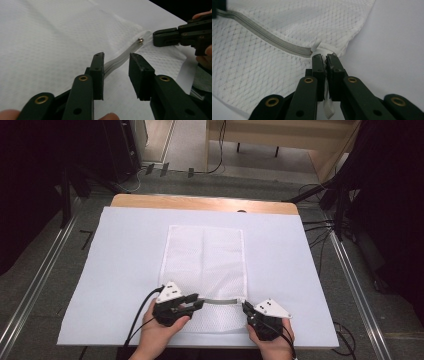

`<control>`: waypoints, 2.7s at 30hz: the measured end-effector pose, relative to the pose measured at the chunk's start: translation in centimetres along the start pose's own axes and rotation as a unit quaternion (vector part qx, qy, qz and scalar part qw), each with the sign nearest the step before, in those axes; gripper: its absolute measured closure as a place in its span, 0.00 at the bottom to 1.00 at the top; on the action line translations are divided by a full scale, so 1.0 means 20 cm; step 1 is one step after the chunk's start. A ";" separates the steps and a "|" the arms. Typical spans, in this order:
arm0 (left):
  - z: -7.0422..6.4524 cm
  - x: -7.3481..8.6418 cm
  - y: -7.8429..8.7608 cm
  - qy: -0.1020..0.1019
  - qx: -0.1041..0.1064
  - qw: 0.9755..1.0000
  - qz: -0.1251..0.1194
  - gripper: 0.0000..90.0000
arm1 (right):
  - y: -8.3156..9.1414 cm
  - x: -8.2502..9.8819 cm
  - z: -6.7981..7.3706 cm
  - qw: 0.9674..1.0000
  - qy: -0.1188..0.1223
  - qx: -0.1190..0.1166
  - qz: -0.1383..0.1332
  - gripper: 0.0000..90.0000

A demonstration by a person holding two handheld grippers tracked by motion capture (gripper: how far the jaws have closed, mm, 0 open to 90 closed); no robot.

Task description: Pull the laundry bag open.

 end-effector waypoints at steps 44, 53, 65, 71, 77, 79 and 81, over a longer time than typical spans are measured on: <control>-0.12 -0.04 -0.32 0.071 0.115 0.989 0.069 0.81 | 0.07 -0.09 0.08 0.998 0.026 -0.026 -0.055 0.99; -0.12 -0.07 -0.27 0.074 0.132 0.987 0.059 0.85 | 0.05 -0.08 0.06 0.998 0.028 -0.015 -0.048 0.99; -0.13 -0.06 -0.30 0.090 0.137 0.985 0.060 0.88 | 0.05 -0.08 0.07 0.998 0.031 -0.018 -0.047 0.99; -0.11 -0.06 -0.30 0.086 0.132 0.985 0.064 0.92 | 0.06 -0.08 0.07 0.998 0.028 -0.021 -0.045 0.99; -0.11 -0.05 -0.30 0.074 0.119 0.988 0.070 0.95 | 0.06 -0.08 0.07 0.999 0.026 -0.018 -0.038 1.00; -0.10 -0.05 -0.30 0.069 0.109 0.989 0.069 0.96 | 0.06 -0.09 0.07 0.999 0.028 -0.013 -0.038 1.00; -0.10 -0.05 -0.29 0.065 0.107 0.990 0.068 0.97 | 0.07 -0.10 0.06 0.999 0.027 -0.010 -0.041 1.00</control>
Point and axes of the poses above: each handheld gripper's, and its own axes: y roughly backward along the jaws, x roughly out of its underside, z roughly to its left, the point moved 9 cm from there along -y, roughly forward along the jaws, and after that the axes turned 3 degrees about z, right-handed, at the moved point
